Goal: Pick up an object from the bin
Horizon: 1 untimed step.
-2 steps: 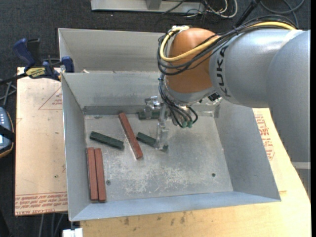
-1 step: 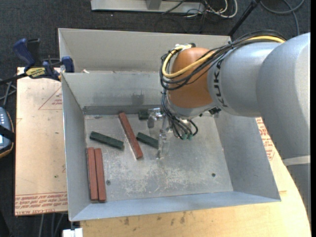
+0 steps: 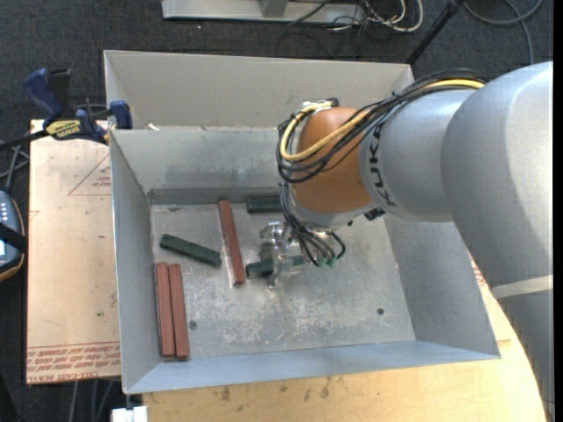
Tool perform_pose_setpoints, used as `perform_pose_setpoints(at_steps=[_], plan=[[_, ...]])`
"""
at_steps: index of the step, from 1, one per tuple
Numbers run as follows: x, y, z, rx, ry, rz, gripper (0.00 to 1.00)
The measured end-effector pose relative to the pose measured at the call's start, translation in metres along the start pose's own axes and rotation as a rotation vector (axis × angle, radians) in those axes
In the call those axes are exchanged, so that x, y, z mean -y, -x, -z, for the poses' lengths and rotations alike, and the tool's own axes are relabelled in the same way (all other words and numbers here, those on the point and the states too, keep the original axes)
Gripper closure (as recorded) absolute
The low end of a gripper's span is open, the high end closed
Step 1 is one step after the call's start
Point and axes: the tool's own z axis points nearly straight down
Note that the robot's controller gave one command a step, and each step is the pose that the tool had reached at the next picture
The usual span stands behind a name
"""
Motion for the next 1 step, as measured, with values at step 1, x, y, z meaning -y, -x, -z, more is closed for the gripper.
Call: perform_pose_setpoints(at_steps=[1], plan=[[0.0000,0.0000,0.0000,0.000,0.000,0.000,1.00]])
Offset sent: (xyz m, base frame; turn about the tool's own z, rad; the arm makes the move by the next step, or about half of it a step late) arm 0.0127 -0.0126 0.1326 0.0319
